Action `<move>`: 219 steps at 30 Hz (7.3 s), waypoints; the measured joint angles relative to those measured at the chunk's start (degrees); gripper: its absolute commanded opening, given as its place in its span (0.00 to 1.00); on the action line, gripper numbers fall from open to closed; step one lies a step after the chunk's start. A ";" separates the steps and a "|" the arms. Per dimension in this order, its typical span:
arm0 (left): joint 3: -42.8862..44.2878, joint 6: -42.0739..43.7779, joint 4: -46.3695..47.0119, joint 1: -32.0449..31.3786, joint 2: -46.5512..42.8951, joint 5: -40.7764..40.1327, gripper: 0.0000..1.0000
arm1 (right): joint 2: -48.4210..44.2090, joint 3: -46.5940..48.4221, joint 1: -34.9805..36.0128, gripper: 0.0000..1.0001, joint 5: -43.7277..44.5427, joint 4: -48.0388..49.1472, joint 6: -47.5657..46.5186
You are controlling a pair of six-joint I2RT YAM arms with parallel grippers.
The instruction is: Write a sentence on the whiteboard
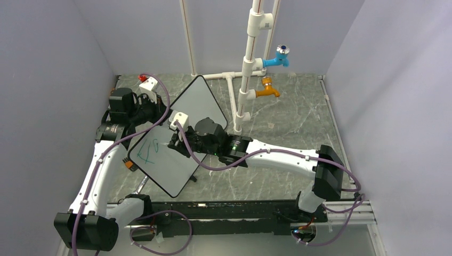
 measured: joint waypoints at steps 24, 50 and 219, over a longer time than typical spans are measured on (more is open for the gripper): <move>-0.09 0.04 0.09 0.15 0.00 -0.02 0.00 | 0.42 1.57 -0.17 0.00 2.08 0.94 -0.74; -0.15 -0.17 0.13 0.11 -0.22 0.09 0.00 | -2.21 -1.92 -0.50 0.00 6.47 -0.55 0.04; -0.35 -0.24 0.13 0.02 -0.72 -0.15 0.00 | -1.29 1.55 -4.57 0.00 4.46 -2.08 4.44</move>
